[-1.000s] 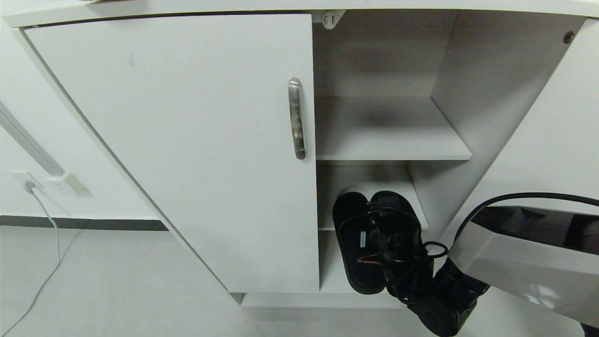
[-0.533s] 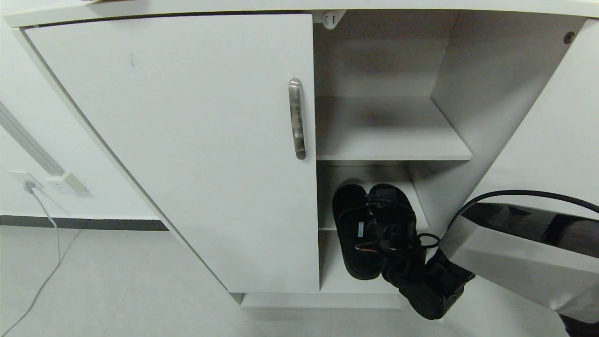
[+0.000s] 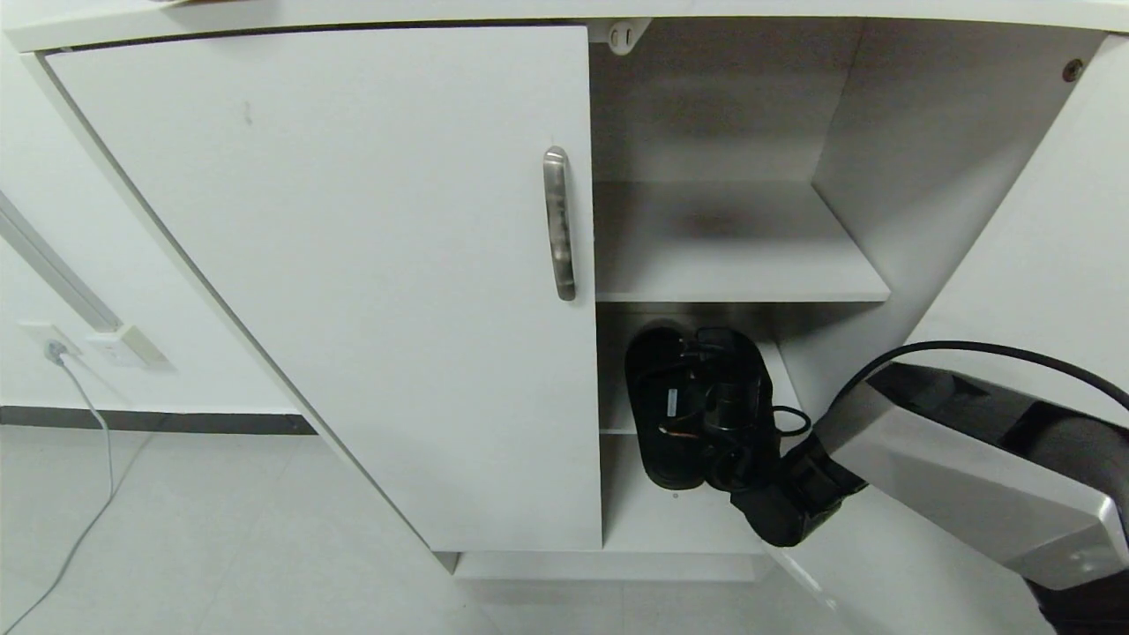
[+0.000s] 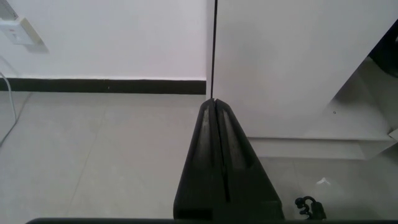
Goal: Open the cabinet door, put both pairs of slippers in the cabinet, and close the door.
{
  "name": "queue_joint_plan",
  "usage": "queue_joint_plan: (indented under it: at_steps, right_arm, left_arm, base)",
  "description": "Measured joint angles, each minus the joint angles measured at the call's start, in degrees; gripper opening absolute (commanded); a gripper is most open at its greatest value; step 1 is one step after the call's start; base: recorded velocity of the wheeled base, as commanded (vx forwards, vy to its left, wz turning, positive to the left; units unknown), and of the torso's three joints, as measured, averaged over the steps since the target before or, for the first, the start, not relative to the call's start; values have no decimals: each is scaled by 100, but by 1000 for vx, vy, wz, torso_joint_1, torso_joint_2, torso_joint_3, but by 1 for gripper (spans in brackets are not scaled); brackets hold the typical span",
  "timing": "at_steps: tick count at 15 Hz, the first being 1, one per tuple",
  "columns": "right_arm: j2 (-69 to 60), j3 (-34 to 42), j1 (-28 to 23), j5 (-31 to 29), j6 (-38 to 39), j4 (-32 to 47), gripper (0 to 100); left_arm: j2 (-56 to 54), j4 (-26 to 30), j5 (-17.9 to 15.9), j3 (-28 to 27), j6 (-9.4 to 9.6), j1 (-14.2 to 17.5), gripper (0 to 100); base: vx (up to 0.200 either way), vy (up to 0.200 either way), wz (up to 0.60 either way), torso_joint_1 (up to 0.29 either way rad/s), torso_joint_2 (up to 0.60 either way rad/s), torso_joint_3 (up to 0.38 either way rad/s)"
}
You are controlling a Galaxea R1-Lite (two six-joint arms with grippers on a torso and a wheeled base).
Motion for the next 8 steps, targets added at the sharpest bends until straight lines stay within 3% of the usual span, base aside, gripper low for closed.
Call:
queue_joint_plan:
  at_steps: [8]
  right_arm:
    - [389,-1440,-285,-9,-202,627,0]
  left_arm:
    - [0,0,2,0,0,0,0]
  base:
    - [0,0,0,0,0,0]
